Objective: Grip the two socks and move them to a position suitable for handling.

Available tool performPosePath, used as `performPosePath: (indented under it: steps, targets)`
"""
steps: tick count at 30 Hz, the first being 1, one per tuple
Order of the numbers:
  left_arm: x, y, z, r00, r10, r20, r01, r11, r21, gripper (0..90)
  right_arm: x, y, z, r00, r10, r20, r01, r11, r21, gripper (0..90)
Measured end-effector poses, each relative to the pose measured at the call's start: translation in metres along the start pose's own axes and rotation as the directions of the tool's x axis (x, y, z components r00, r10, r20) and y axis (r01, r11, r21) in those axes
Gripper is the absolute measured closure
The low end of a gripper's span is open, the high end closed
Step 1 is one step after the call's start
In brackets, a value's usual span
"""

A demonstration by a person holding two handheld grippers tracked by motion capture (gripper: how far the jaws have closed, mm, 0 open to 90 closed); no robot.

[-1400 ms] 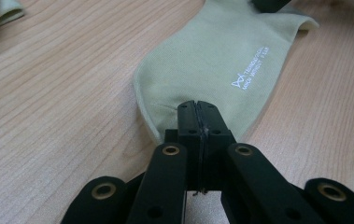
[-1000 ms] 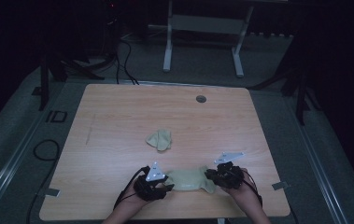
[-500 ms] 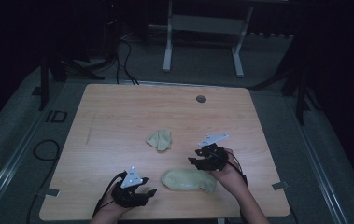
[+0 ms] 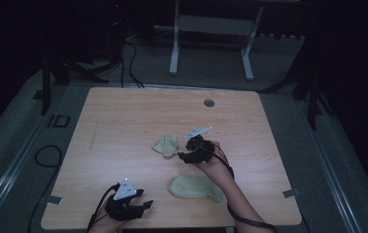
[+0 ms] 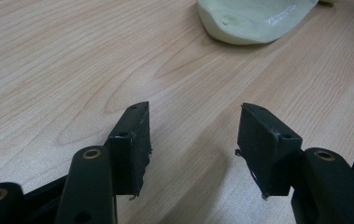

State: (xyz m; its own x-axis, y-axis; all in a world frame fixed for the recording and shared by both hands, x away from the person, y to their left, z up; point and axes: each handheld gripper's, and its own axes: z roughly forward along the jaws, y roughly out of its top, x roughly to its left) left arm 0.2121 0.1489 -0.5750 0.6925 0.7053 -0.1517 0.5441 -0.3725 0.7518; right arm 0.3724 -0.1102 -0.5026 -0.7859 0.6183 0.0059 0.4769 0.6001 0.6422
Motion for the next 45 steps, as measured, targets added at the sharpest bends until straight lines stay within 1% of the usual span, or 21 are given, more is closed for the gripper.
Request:
performPosePath:
  steps: [1,7,8,9,11,13,15,17,18,19,21,22,24,25,26,29,31,32,37,38,45]
  targets:
    - [0.0,0.0,0.0,1.0,0.0,0.0,0.0,1.0,0.0,44.1,0.0,0.0,0.0,1.0,0.0,0.0,0.0,1.0,0.0,51.8]
    - [0.001,0.0,0.001,1.0,-0.003,0.001,0.003,1.0,-0.009,44.2,0.004,0.027,0.032,0.9997,0.006,0.022,-0.006,1.0,0.02,49.6]
    - [0.001,0.0,0.001,1.0,-0.003,0.001,0.003,1.0,-0.009,44.2,0.004,0.027,0.032,0.9997,0.006,0.022,-0.006,1.0,0.02,49.6]
    - [0.0,0.001,0.0,1.0,-0.001,-0.001,0.001,0.9999,-0.017,44.2,0.005,0.035,0.043,0.9995,0.003,0.032,-0.004,0.999,0.036,47.5]
    - [-0.001,0.001,-0.001,1.0,-0.002,0.001,0.002,0.9997,-0.025,44.2,0.006,0.038,0.049,0.9993,0.01,0.037,-0.012,0.999,0.042,46.4]
    - [-0.001,0.002,-0.003,1.0,0.001,0.0,-0.001,0.9995,-0.033,44.1,0.005,0.047,0.065,0.9977,0.019,0.065,-0.023,0.998,0.061,41.8]
    - [-0.001,0.002,-0.003,1.0,0.005,-0.003,-0.005,0.9992,-0.04,44.1,0.003,0.052,0.075,0.9968,0.041,0.068,-0.046,0.996,0.075,38.6]
    - [0.0,0.001,-0.003,0.9999,0.013,-0.009,-0.013,0.999,-0.042,42.6,0.002,0.055,0.085,0.9944,0.05,0.093,-0.058,0.995,0.087,36.6]
    - [0.0,0.001,-0.003,0.9999,0.013,-0.009,-0.013,0.999,-0.042,42.6,0.002,0.055,0.085,0.9944,0.05,0.093,-0.058,0.995,0.087,36.6]
    - [0.001,0.001,-0.004,0.9999,0.0,-0.013,-0.001,0.9985,-0.054,42.6,0.002,0.057,0.093,0.9881,0.047,0.146,-0.063,0.993,0.103,36.1]
    - [0.002,0.002,-0.004,0.9999,-0.004,-0.013,0.003,0.9982,-0.061,42.6,0.0,0.056,0.101,0.9872,0.073,0.142,-0.09,0.989,0.121,36.7]
    - [0.002,0.002,-0.006,0.9998,-0.005,-0.019,0.004,0.998,-0.064,42.6,0.001,0.055,0.105,0.9873,0.068,0.144,-0.087,0.987,0.133,39.0]
    - [0.002,0.002,-0.006,0.9998,-0.005,-0.02,0.004,0.998,-0.064,42.6,0.003,0.055,0.104,0.9888,0.06,0.137,-0.078,0.989,0.128,48.2]
    - [0.003,0.001,-0.006,0.9998,-0.004,-0.02,0.003,0.9981,-0.061,42.6,0.003,0.055,0.104,0.9888,0.06,0.137,-0.078,0.989,0.128,48.2]
    - [0.003,0.001,-0.006,0.9997,-0.009,-0.024,0.007,0.9981,-0.062,42.6,0.007,0.056,0.104,0.9916,0.028,0.126,-0.045,0.991,0.13,56.6]
    - [0.003,0.002,-0.007,0.9996,-0.015,-0.023,0.014,0.9975,-0.069,42.6,0.008,0.056,0.103,0.9938,0.014,0.11,-0.028,0.991,0.13,64.4]
    - [0.003,0.002,-0.007,0.9996,-0.015,-0.023,0.014,0.9975,-0.069,42.6,0.008,0.055,0.103,0.9937,0.015,0.111,-0.029,0.991,0.128,64.4]
    - [0.002,0.002,-0.006,0.9998,-0.01,-0.019,0.009,0.9977,-0.067,42.5,0.009,0.055,0.103,0.9917,0.011,0.128,-0.027,0.992,0.126,74.9]
    - [0.002,0.002,-0.005,0.9998,-0.012,-0.015,0.011,0.998,-0.062,42.5,0.009,0.056,0.099,0.9921,0.034,0.12,-0.052,0.987,0.149,76.6]
    - [0.002,0.002,-0.005,0.9998,-0.015,-0.011,0.014,0.998,-0.062,42.2,0.007,0.055,0.09,0.9937,0.046,0.102,-0.061,0.988,0.144,76.6]
    - [0.003,0.002,-0.005,0.9996,-0.025,-0.012,0.024,0.9975,-0.067,41.7,-0.006,0.047,0.056,0.9897,0.078,0.12,-0.09,0.991,0.101,76.6]
